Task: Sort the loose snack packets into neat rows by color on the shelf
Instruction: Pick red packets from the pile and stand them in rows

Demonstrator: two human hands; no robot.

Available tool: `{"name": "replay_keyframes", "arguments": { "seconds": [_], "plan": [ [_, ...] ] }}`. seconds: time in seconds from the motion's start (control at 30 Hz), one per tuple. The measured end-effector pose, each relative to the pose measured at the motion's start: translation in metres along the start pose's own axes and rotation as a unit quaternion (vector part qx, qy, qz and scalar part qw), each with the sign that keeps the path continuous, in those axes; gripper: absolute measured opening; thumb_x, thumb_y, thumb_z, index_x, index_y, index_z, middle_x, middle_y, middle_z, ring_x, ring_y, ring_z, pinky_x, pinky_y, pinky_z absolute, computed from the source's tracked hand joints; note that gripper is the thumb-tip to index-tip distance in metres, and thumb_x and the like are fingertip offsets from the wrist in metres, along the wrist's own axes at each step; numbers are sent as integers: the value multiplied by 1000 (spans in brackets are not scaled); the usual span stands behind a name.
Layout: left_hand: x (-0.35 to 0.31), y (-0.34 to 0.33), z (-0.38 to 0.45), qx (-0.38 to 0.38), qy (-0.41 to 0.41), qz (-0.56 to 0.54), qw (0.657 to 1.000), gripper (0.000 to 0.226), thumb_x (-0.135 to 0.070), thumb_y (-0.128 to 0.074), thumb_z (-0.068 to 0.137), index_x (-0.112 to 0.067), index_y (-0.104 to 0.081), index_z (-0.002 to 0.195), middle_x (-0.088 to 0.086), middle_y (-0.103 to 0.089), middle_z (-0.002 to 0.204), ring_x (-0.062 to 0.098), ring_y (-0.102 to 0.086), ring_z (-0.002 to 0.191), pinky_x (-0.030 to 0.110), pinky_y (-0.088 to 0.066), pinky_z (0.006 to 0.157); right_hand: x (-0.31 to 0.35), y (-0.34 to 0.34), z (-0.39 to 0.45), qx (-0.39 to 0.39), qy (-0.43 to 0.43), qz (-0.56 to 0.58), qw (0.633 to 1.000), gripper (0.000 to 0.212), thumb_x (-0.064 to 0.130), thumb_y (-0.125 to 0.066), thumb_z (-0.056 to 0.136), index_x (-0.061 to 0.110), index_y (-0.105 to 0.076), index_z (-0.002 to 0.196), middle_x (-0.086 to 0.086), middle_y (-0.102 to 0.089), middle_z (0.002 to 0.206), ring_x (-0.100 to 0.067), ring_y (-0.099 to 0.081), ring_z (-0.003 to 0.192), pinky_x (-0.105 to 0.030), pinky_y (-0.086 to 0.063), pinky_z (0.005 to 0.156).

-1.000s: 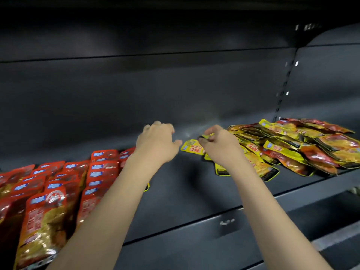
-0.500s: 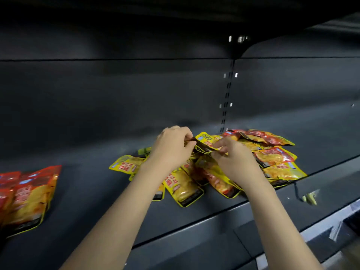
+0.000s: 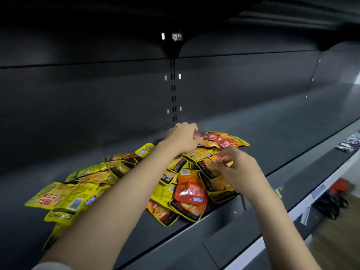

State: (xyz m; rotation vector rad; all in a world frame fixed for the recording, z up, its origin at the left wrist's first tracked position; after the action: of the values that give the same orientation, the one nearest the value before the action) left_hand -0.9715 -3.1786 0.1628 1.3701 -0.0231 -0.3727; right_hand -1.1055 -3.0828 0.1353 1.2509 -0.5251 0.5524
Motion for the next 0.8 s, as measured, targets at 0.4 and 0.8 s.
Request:
{"name": "replay_keyframes", "arguments": {
  "seconds": [0.4,0.8],
  "plan": [
    [-34,-61,88,104,56,-13,993,76,-61,-49,87,-7,-36,140,14,-42,142,32,-42,129,38,-39,100,-40,9,36,-25,35,-6,999,21,19,-54,91,20,-58,111,-2,-62,110,-22,-57,97,-31,-45,80],
    [-19,-54,103,64,90,-118,987,80,-33,-74,76,-15,-33,143,5,-42,144,23,-46,126,26,-39,90,-49,7,89,21,38,-21,999,42,2,-47,83,11,-51,124,-12,-55,124,-31,-50,116,-35,-44,91]
  ]
}}
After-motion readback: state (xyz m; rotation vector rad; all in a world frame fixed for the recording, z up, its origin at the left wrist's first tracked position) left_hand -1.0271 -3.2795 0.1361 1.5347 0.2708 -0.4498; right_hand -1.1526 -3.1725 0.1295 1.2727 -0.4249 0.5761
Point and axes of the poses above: each hand's wrist, its own z-axis towards the middle knuckle, its own y-axis out of the back of the hand, x = y × z, the point moved 10 cm from there along z, towards the middle knuckle
